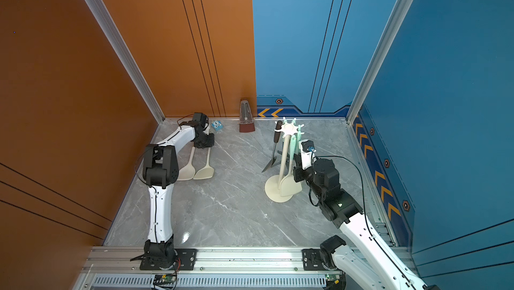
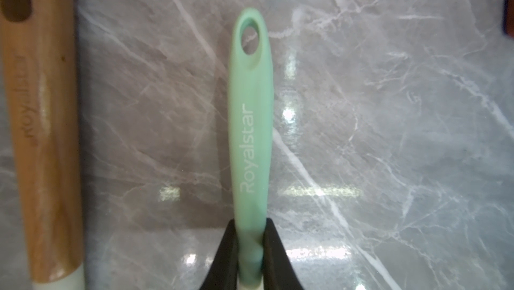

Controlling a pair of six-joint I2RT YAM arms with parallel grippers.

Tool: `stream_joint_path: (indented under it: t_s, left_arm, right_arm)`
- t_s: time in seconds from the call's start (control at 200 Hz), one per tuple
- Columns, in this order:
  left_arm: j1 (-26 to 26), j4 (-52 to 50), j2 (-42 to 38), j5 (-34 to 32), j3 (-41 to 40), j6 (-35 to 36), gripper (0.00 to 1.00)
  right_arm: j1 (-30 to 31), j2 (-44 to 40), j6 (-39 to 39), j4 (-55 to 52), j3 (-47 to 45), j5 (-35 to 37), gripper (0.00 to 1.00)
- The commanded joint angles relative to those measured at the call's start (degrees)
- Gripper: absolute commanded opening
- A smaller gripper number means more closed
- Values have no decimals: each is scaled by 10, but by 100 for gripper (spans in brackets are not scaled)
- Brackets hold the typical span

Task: Take the spatula off the kitchen utensil rack
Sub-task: Place the spatula at the center of the board.

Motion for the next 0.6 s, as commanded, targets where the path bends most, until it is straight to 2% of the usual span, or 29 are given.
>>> stream_joint_path:
  t_s: [0.0, 0.08, 0.2, 0.26, 0.596]
  left_arm:
    - [8, -24, 11, 10, 10, -1, 10]
    - [10, -25, 12, 11, 10, -2, 18]
    - [11, -26, 11, 16, 8, -5, 20]
    - [11, -26, 10, 17, 11, -6, 25]
    - [5, -23, -43, 12, 17, 6, 39]
  right_arm:
    - [-6, 4, 10, -68, -23, 22, 15]
    - [-6, 1, 12, -69, -25, 22, 15]
    - [-6, -2, 13, -69, -26, 23, 15]
    - [-6, -2, 13, -69, -27, 23, 15]
    - [-6, -9, 15, -70, -27, 21, 15]
